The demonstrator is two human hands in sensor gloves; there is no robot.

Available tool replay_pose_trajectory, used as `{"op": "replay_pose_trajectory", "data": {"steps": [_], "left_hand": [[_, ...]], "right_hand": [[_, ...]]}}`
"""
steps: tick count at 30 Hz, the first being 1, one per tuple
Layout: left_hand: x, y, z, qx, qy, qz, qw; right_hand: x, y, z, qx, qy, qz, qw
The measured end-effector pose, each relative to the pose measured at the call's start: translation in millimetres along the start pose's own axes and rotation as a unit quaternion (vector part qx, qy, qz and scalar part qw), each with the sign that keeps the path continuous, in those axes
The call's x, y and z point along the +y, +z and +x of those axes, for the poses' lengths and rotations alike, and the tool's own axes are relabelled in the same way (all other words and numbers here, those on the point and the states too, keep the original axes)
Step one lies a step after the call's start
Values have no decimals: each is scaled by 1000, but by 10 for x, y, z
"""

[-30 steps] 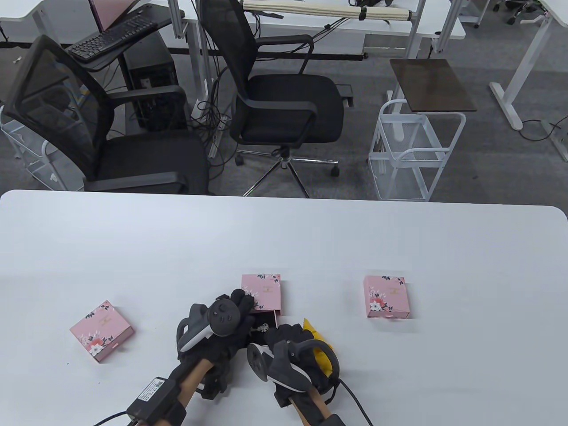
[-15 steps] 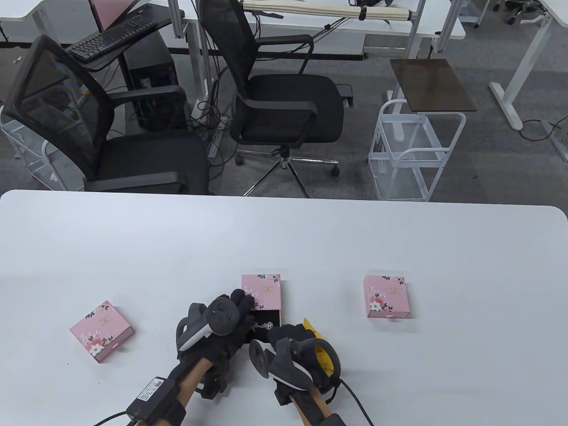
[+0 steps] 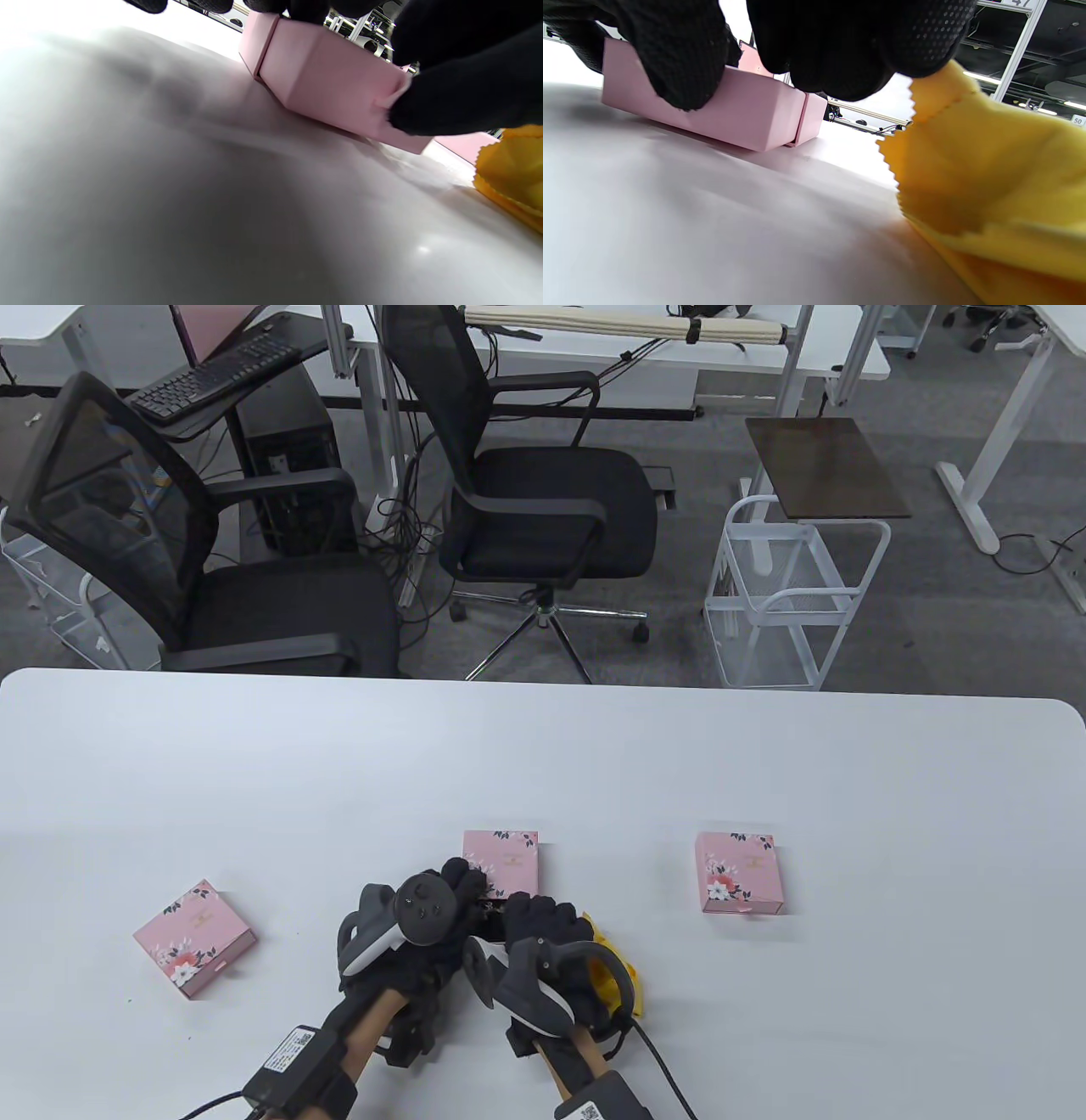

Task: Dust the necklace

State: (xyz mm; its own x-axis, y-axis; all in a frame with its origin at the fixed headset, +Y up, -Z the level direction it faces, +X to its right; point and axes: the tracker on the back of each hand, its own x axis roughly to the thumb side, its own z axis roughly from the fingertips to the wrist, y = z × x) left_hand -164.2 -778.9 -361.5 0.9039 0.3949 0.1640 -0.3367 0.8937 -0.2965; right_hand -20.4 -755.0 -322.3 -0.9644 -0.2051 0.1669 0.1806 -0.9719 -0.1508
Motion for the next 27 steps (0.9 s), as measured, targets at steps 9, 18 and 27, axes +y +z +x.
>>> {"op": "replay_pose_trajectory", "data": {"steps": [9, 18, 27], "left_hand": [[2, -7, -4, -1, 1, -3, 1000], [-2, -3, -6, -3, 2, -4, 1000], [-7, 2, -12, -3, 7, -8, 1000]], "right_hand": [[-4, -304, -3, 38, -36, 45, 998], [-66, -423, 137, 60, -41, 14, 997], [-87, -397, 156, 55, -40, 8, 998]]}}
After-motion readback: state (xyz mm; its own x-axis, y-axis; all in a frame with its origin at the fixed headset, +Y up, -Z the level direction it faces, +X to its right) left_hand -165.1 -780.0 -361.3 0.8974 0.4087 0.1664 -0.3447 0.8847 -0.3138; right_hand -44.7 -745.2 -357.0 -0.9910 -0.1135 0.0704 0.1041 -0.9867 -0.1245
